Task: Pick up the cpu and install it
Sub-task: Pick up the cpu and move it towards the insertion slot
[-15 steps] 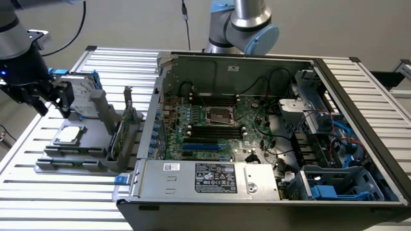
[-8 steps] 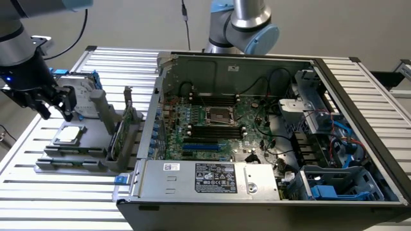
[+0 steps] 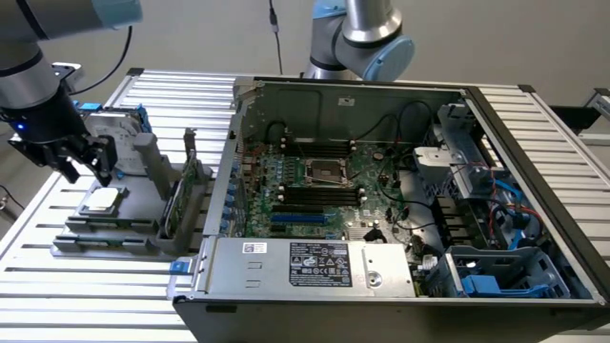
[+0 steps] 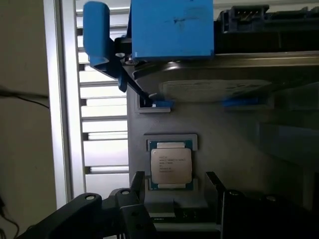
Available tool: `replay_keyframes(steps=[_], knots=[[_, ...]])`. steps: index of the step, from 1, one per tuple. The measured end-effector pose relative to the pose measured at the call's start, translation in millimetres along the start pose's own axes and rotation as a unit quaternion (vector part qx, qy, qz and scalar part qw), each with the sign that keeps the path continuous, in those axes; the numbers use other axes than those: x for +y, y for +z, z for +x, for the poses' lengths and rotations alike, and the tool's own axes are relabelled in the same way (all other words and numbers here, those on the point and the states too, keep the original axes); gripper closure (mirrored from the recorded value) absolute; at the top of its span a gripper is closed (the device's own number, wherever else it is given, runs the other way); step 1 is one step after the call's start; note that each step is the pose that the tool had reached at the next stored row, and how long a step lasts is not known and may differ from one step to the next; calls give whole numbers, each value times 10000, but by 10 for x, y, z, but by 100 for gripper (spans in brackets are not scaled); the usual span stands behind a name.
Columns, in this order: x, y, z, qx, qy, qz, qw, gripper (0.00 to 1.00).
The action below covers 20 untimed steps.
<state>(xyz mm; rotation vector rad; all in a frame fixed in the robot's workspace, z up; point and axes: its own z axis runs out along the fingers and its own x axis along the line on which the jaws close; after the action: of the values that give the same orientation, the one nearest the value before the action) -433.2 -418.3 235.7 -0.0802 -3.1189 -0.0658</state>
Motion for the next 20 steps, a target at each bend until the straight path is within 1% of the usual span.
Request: replay_keyframes(steps=[20], knots=[[-14, 356, -8, 2, -30, -2, 10000, 40]])
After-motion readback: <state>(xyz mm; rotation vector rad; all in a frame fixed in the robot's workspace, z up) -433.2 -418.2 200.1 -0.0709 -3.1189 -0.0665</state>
